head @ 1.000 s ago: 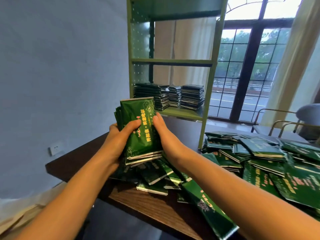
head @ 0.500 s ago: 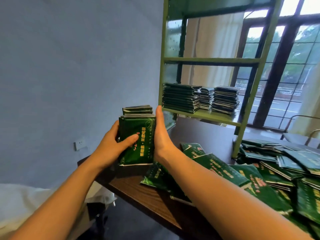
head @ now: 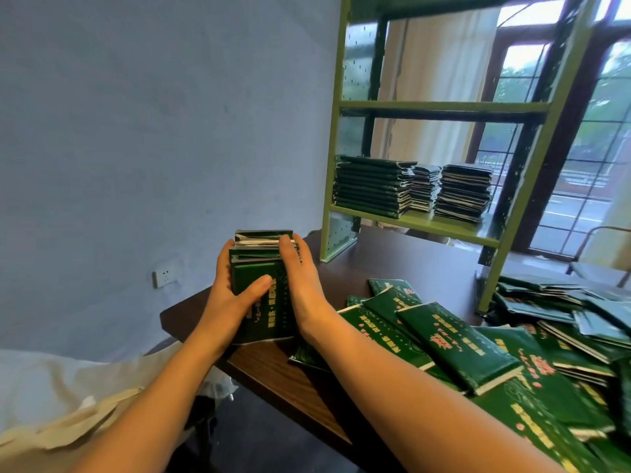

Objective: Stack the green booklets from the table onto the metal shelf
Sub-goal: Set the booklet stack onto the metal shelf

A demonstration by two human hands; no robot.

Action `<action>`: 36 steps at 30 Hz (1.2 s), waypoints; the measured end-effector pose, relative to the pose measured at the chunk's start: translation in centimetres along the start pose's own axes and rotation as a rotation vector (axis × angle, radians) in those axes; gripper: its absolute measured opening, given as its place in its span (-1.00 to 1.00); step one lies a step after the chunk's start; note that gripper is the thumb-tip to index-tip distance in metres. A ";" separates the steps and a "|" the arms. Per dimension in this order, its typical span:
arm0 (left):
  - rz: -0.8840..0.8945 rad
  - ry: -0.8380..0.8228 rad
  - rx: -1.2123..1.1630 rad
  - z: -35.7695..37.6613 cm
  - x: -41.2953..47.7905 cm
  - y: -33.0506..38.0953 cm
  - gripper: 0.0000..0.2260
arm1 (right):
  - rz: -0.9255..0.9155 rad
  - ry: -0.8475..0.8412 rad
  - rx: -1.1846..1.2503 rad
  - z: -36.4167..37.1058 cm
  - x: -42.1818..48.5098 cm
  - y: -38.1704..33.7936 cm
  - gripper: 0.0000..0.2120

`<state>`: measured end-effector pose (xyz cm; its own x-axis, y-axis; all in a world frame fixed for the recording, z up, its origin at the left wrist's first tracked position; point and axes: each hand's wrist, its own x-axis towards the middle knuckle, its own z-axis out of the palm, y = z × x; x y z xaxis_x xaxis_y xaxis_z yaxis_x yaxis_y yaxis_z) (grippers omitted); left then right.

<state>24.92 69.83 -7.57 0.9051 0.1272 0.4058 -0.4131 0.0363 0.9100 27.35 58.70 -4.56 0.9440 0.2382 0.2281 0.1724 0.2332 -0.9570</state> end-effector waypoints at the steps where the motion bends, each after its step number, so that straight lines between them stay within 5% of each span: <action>1: -0.004 0.001 0.001 0.1 0.1 -0.1 -0.02 | 0.000 -0.006 0.003 0.0 0.0 0.0 -0.45; 7: -0.065 0.022 -0.019 -0.5 0.0 -0.4 0.30 | -0.052 -0.044 -0.020 0.1 -0.2 0.4 -0.67; 24: -0.058 -0.077 0.257 -2.1 1.4 1.3 -0.36 | 0.013 -0.008 -0.056 0.4 0.6 -0.7 -0.59; 29: -0.046 -0.054 0.237 -0.7 1.8 3.2 -0.45 | 0.052 0.030 -0.034 0.2 1.1 -2.1 -0.47; 33: -0.096 -0.025 0.137 1.6 2.5 5.4 -0.31 | 0.035 0.018 -0.133 -1.2 1.0 -5.6 -0.17; 36: -0.137 -0.033 0.003 4.5 3.1 7.1 -0.21 | -0.007 -0.025 -0.232 -3.6 0.4 -8.8 -0.27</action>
<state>25.22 65.97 0.52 0.9559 0.0881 0.2802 -0.2850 0.0479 0.9573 27.20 53.35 3.30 0.9359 0.2610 0.2365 0.2416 0.0130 -0.9703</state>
